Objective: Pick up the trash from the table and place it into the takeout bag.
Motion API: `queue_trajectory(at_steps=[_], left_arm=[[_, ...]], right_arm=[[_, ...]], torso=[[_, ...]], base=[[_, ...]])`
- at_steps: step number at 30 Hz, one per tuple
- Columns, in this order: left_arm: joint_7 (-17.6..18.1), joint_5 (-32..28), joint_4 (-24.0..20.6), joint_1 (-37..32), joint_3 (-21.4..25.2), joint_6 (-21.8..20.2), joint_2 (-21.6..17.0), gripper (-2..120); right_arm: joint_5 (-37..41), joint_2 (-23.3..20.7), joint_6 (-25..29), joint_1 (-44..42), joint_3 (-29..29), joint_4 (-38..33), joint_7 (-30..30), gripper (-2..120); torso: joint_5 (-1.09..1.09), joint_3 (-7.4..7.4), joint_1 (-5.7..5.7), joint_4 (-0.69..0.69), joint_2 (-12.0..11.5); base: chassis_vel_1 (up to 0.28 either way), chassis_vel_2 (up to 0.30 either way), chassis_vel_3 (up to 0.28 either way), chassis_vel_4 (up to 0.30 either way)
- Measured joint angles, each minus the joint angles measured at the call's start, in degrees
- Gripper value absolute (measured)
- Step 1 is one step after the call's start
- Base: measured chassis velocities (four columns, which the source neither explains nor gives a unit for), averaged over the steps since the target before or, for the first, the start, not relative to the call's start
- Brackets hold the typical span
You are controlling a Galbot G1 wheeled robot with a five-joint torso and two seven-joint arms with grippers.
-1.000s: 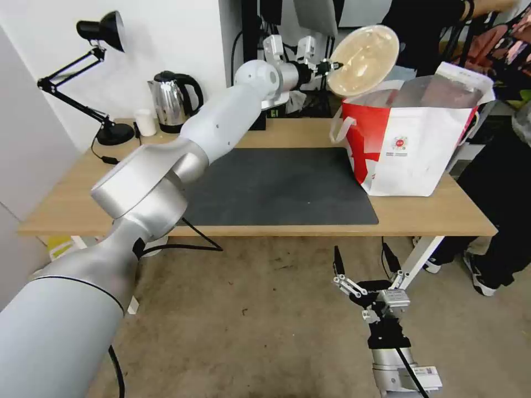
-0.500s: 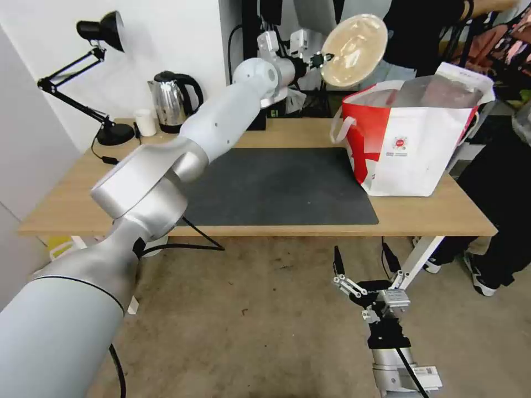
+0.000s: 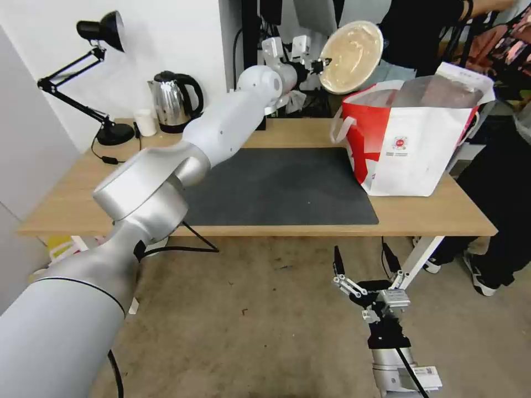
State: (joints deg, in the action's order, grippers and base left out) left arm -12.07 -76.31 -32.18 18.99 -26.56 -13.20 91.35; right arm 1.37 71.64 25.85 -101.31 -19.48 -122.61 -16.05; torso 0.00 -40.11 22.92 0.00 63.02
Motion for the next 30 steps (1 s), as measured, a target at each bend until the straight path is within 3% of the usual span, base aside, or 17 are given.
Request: queue_trajectory(at_steps=[30], left_arm=[[-2.4,-1.5,-2.3,-1.0,-7.1,-0.2,0.0,1]], right_arm=[[0.0,0.0,0.0,0.0,0.0,0.0,0.0,100]], torso=[[0.0,0.0,-0.01,0.0,0.0]], base=[[0.0,0.0,0.0,0.0]])
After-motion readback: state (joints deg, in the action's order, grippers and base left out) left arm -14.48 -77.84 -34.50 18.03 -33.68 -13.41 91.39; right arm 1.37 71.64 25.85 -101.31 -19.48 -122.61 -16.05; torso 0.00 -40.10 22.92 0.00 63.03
